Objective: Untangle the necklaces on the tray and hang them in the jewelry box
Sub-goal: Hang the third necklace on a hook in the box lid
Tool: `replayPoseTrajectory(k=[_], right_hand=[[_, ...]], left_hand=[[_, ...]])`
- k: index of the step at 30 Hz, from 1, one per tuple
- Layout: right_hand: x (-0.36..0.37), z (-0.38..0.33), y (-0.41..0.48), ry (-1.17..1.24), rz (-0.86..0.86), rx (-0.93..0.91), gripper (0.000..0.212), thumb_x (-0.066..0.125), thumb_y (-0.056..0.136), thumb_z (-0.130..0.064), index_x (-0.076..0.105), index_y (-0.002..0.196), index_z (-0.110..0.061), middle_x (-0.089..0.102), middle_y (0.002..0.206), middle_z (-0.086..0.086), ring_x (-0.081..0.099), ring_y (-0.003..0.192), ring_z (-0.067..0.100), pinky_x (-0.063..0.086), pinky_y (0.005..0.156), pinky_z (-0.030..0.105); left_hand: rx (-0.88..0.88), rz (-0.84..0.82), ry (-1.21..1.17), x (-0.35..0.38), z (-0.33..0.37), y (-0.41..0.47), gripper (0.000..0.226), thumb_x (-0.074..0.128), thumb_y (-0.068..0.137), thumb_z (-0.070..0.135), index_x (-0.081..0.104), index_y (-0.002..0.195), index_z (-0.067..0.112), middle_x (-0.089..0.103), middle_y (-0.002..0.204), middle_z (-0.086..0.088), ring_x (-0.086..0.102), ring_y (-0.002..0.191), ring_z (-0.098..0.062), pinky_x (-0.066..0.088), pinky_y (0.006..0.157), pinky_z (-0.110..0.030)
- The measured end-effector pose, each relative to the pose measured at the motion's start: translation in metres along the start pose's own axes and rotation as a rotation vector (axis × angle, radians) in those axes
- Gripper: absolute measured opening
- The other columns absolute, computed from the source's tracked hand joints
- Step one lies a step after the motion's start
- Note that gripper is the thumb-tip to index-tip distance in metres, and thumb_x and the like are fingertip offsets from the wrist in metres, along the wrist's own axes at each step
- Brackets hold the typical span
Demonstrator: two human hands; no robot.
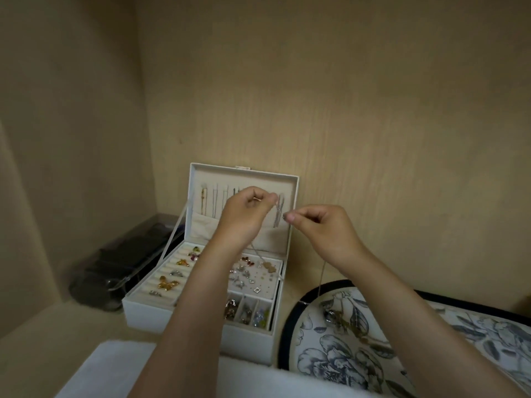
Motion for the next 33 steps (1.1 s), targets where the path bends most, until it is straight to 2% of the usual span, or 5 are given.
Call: replayPoseTrajectory(k=[5,11,18,28,33], right_hand=[[0.024,-0.006,0.026,-0.284,0.011,-0.011,0.013,0.071,0.089,-0.037,0.077,0.08,-0.03,0.072,0.071,-0.012,0.063,0.064,0.002,0.053,0.069,0.029],[0.017,-0.006,0.051,-0.275,0.368,0.12,0.019,0.075,0.081,-0.045,0.078,0.076,-0.027,0.071,0.071,-0.01,0.067,0.072,0.009,0.052,0.066,0.027],[0.032,-0.021,0.063,-0.572,0.505,0.125,0.025,0.067,0.087,-0.049,0.07,0.082,-0.025,0.071,0.077,-0.006,0.066,0.073,0.017,0.042,0.057,0.026],[0.049,-0.016,0.057,-0.831,0.343,0.047,0.025,0.06,0.093,-0.043,0.072,0.086,-0.022,0.071,0.081,0.0,0.068,0.076,0.023,0.05,0.06,0.028],[0.064,0.016,0.035,-0.533,0.131,0.208,0.036,0.055,0.091,-0.04,0.072,0.07,-0.017,0.069,0.068,0.0,0.065,0.068,0.02,0.051,0.059,0.029]], left_hand=[[0.118,0.207,0.084,-0.041,-0.007,0.016,0.017,0.07,0.09,0.031,0.067,0.082,0.016,0.056,0.065,0.008,0.05,0.061,-0.006,0.04,0.062,-0.025],[0.083,0.192,0.358,-0.053,-0.018,0.04,0.021,0.071,0.087,0.043,0.069,0.075,0.025,0.061,0.068,0.01,0.056,0.065,-0.007,0.044,0.062,-0.026],[0.019,0.375,0.546,-0.05,-0.017,0.048,0.043,0.065,0.087,0.051,0.06,0.06,0.018,0.06,0.057,0.006,0.059,0.06,-0.014,0.037,0.051,-0.025],[-0.189,0.17,0.395,-0.041,-0.043,0.044,0.047,0.068,0.085,0.046,0.049,0.052,0.017,0.046,0.047,0.004,0.046,0.047,-0.016,0.039,0.055,-0.026],[-0.184,-0.049,0.122,-0.021,-0.045,0.026,0.022,0.062,0.094,0.026,0.071,0.087,0.007,0.071,0.073,-0.007,0.068,0.065,-0.022,0.061,0.069,-0.038]])
Point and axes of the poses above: each hand's wrist, its own y-axis towards the middle knuckle, its own x-axis out of the palm, z = x × y, the point moved 8 cm from there along y, towards the middle knuckle
